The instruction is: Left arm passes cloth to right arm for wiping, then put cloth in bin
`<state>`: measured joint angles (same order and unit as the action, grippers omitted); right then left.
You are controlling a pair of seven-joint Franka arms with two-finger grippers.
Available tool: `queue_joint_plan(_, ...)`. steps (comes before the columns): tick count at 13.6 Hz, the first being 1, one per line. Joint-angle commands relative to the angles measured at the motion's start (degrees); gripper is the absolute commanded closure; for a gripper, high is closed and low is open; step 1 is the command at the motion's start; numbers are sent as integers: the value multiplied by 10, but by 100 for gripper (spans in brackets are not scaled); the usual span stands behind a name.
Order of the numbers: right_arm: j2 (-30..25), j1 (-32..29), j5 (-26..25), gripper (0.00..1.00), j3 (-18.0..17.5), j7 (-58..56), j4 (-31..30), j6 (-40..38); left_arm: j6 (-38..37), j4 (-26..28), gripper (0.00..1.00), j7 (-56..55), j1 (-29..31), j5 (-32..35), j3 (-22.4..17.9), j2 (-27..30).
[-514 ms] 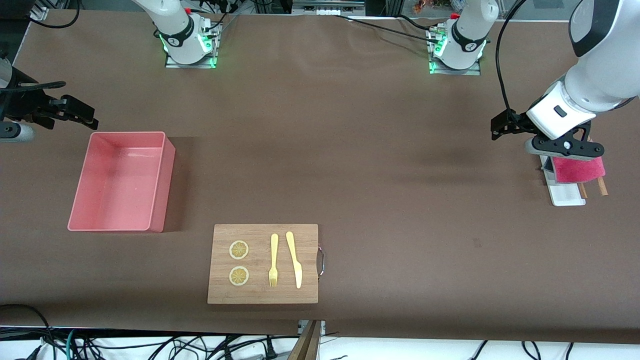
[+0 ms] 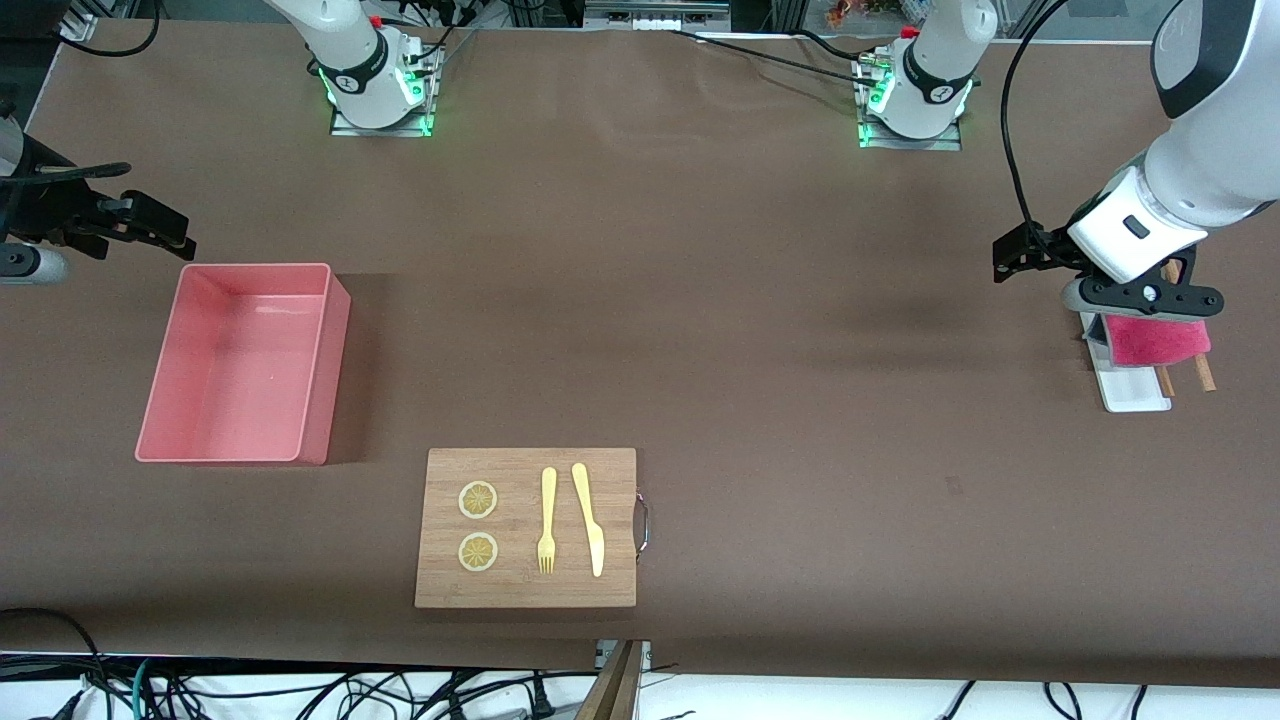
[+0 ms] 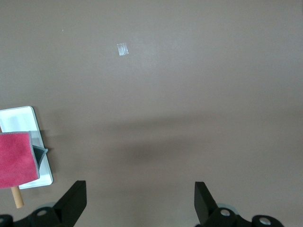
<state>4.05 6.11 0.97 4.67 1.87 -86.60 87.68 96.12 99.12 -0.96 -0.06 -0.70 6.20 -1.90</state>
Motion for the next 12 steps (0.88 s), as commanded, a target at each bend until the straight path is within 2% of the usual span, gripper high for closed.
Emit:
queue_joint_plan(1,4,-4,-1,0,-1,-6,11,-1,-14,-2,0,-5,-6,4,-6,-2)
queue_joint_plan(12,7,-4,-2,0,-1,-6,12,-1,-29,-2,0,-5,-5,11,-1,-7)
